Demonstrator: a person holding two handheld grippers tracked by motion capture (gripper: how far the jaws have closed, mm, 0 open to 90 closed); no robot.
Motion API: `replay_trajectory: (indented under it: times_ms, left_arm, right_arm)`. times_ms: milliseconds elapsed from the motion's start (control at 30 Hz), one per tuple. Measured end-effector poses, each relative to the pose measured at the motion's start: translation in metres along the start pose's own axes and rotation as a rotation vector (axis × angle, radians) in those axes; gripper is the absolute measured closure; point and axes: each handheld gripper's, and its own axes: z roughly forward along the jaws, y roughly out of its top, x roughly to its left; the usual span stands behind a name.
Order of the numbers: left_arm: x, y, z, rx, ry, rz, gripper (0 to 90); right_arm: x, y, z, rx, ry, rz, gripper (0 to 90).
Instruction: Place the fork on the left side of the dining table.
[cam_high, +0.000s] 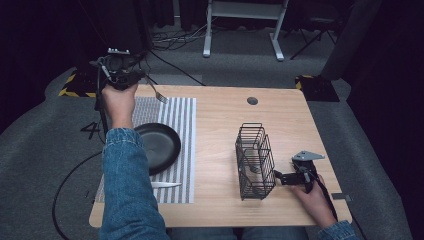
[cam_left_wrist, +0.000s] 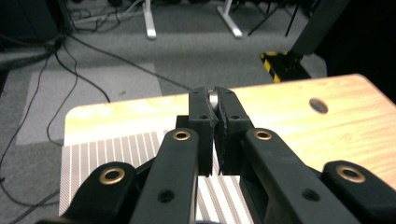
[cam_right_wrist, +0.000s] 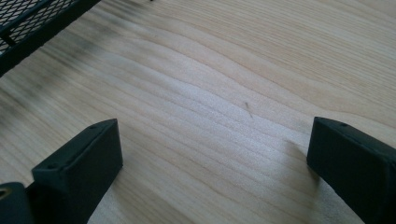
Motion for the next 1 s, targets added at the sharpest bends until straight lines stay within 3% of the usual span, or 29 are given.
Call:
replay_trajectory:
  times_ms: [400,867,1000]
  left_arm:
    - [0.003,-0.025,0.038,0.084,-0.017,-0.06,86.4]
    - [-0.001,-0.036,0.055,0.12,-0.057,-0.127,86.4]
    - [-0.005,-0.037,0.06,0.134,-0.045,-0.14,86.4]
  right_arm:
    - [0.0,0.0,0.0,-0.001,0.0,-0.003,3.4]
    - [0.0,0.0,0.0,0.001,0.001,0.001,3.5]
    - [0.0,0.0,0.0,0.0,0.002,0.001,3.5]
